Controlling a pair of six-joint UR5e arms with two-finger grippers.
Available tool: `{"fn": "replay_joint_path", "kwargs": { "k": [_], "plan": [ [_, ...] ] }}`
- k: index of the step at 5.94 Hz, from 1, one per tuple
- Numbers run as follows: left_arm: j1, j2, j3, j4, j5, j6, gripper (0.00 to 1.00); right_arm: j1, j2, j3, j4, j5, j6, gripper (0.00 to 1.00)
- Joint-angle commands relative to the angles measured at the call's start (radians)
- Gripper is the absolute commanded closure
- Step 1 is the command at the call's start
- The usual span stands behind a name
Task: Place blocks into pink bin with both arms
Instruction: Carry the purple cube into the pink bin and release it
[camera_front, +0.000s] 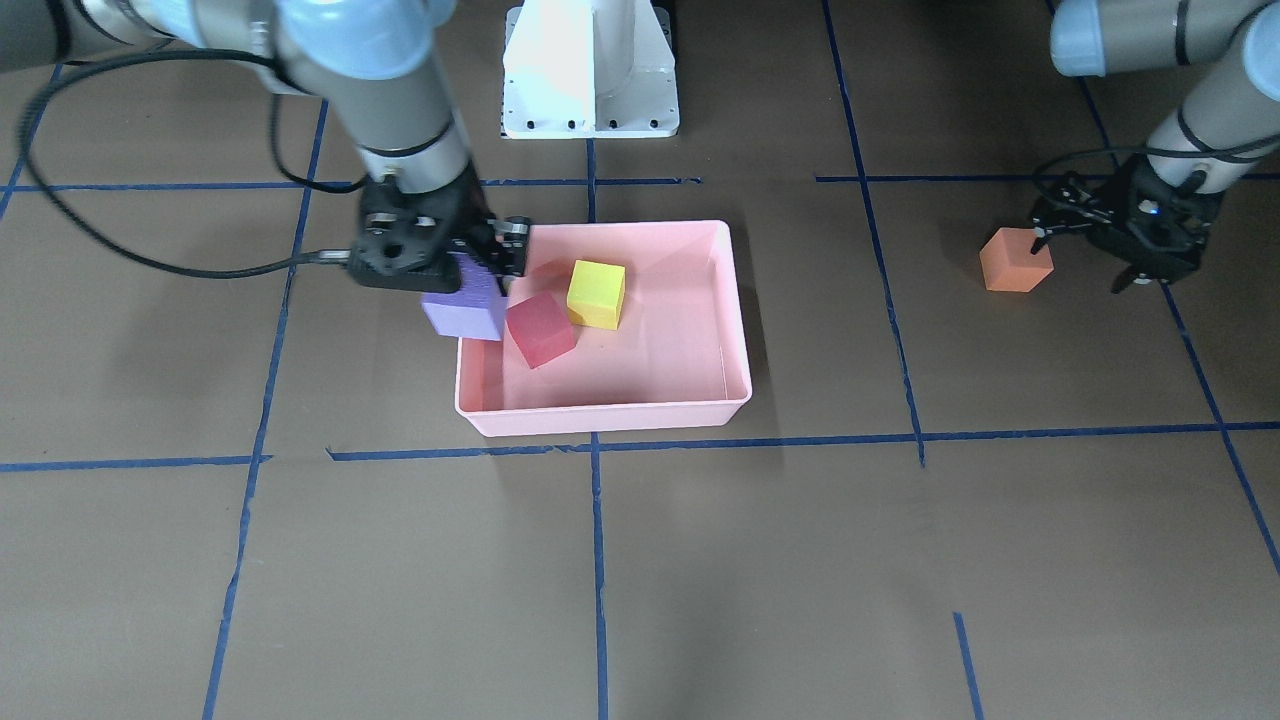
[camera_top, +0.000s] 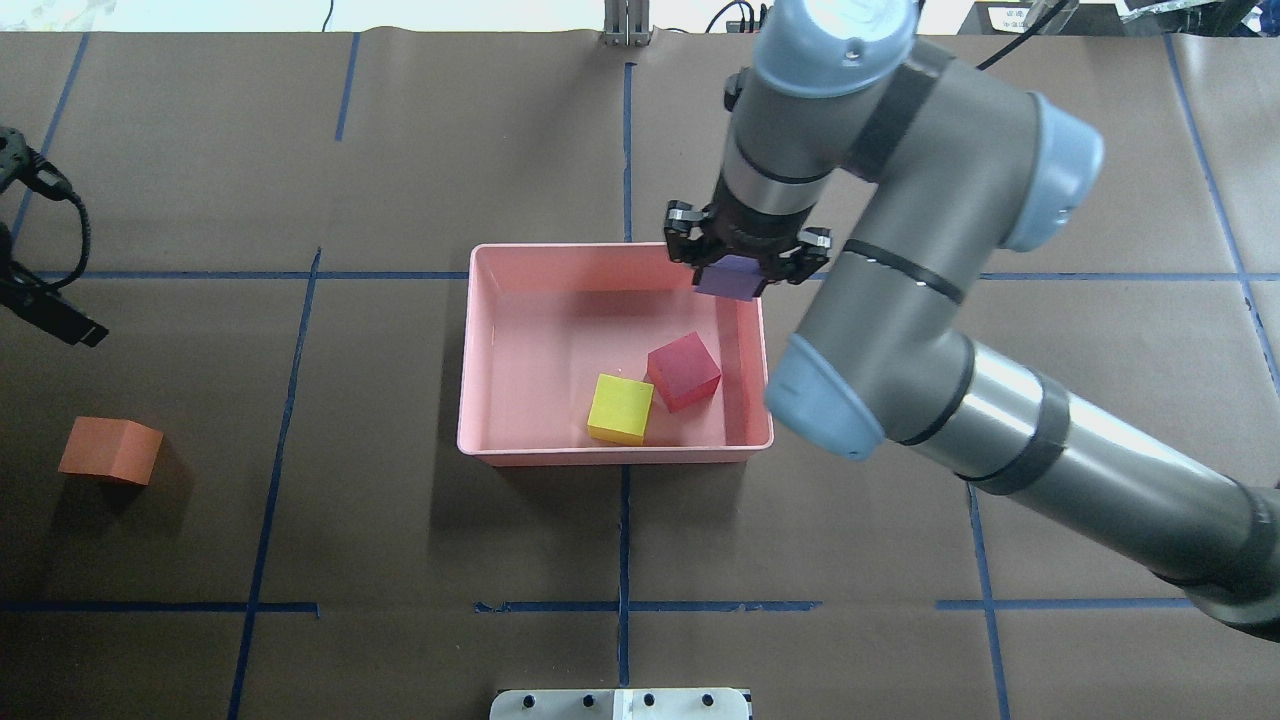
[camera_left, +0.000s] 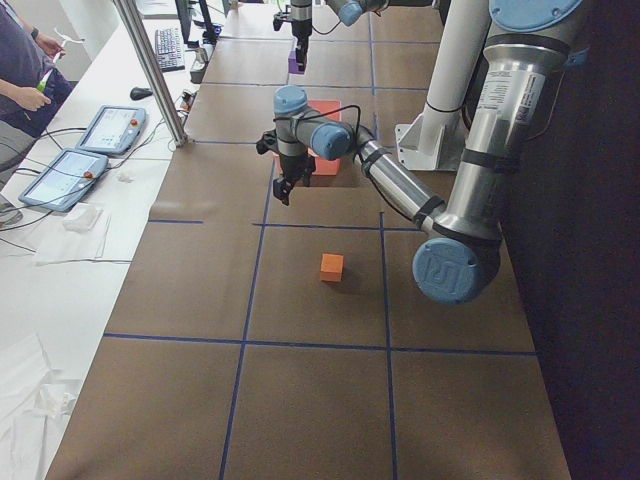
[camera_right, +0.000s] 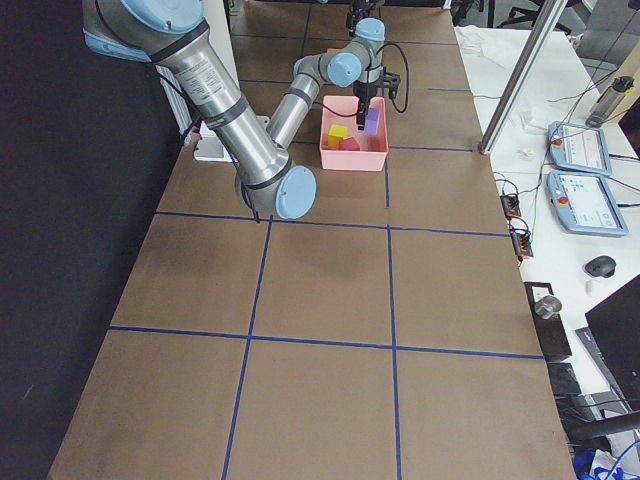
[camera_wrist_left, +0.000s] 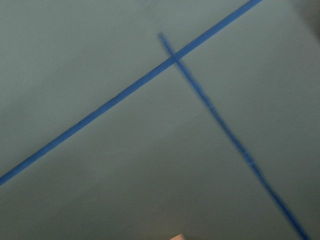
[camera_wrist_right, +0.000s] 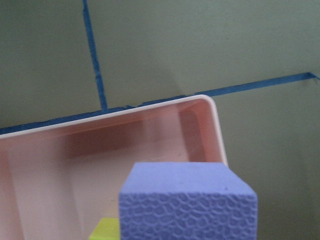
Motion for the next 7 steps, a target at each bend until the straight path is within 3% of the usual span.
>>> {"fn": "replay_joint_path", "kwargs": {
  "k": [1,2,4,5,7],
  "plan": [
    [-0.018,0.106,0.026,-0.1,-0.007,-0.009,0.0,-0.107,0.154,-0.209,0.091,-0.088,0.127,0.27],
    [-0.018,0.129,0.012,-0.134,-0.007,-0.132,0.0,-0.135,0.156,-0.234,0.124,-0.147,0.128,0.0],
    [-0.004,0.204,0.102,-0.537,0.004,-0.559,0.0,-0.106,0.149,-0.224,0.121,-0.115,0.091,0.0],
    [0.023,0.25,0.109,-0.598,0.005,-0.616,0.0,-0.048,0.122,-0.218,0.119,-0.039,0.026,0.0],
    [0.104,0.295,0.109,-0.71,0.01,-0.801,0.0,0.001,-0.022,-0.086,0.119,-0.023,-0.077,0.0]
  ]
}}
